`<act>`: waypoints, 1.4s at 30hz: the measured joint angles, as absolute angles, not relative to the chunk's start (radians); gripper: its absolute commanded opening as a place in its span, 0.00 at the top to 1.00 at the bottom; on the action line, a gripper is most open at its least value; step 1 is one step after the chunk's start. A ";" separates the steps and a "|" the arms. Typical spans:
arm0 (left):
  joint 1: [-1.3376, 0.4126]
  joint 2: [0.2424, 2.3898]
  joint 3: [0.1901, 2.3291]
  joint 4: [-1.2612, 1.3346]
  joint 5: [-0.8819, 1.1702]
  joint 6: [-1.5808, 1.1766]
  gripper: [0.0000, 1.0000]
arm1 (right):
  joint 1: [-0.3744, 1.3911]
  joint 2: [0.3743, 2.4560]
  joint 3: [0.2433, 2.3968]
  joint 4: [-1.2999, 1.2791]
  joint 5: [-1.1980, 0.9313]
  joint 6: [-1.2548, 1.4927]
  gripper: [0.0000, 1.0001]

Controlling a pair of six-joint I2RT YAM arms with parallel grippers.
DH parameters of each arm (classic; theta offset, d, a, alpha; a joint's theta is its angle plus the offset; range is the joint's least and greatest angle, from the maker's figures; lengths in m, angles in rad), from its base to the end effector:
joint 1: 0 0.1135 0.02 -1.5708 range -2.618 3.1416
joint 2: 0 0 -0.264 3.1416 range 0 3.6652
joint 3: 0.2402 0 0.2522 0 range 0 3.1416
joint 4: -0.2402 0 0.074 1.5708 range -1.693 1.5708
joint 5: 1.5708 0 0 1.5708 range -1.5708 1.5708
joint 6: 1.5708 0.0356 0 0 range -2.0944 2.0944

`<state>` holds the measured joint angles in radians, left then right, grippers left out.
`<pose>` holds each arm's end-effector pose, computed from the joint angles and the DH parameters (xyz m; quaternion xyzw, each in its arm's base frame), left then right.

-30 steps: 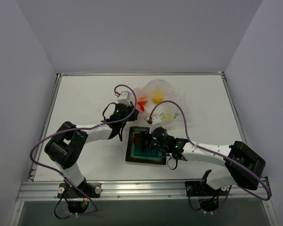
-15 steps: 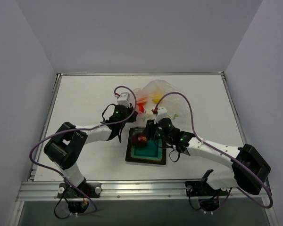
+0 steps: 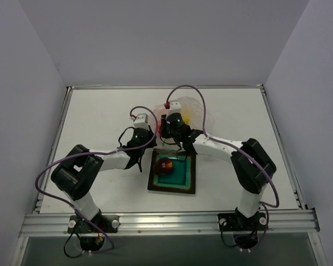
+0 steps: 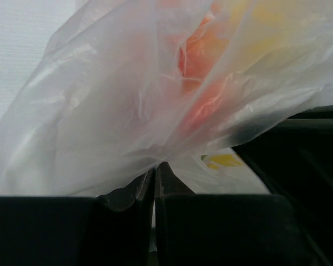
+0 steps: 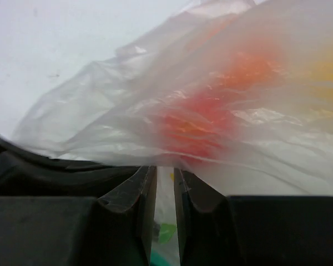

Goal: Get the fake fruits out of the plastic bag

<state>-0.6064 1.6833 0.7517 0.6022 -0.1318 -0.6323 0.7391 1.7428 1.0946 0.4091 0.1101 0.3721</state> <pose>0.2881 -0.1941 0.1797 -0.0488 0.8111 -0.2933 0.5036 0.3005 0.2685 0.2476 -0.1099 0.7782 0.2886 0.5468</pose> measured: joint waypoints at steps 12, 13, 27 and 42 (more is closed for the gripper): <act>-0.606 1.683 0.739 0.611 -0.185 -0.649 0.98 | 0.727 1.891 1.151 0.408 0.219 0.394 0.26; -0.606 1.683 0.739 0.611 -0.186 -0.651 0.98 | 0.727 1.893 1.157 0.410 0.223 0.395 0.20; -0.606 1.683 0.732 0.603 -0.243 -0.694 0.98 | 0.699 2.039 1.269 0.419 0.216 0.400 0.14; -0.606 1.683 0.721 0.604 -0.237 -0.711 0.98 | 0.672 1.982 1.203 0.469 0.164 0.413 0.37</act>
<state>-0.6064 1.6833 0.7212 0.6041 -0.2371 -0.7109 0.6724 1.9820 1.2030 0.4690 0.1642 0.4133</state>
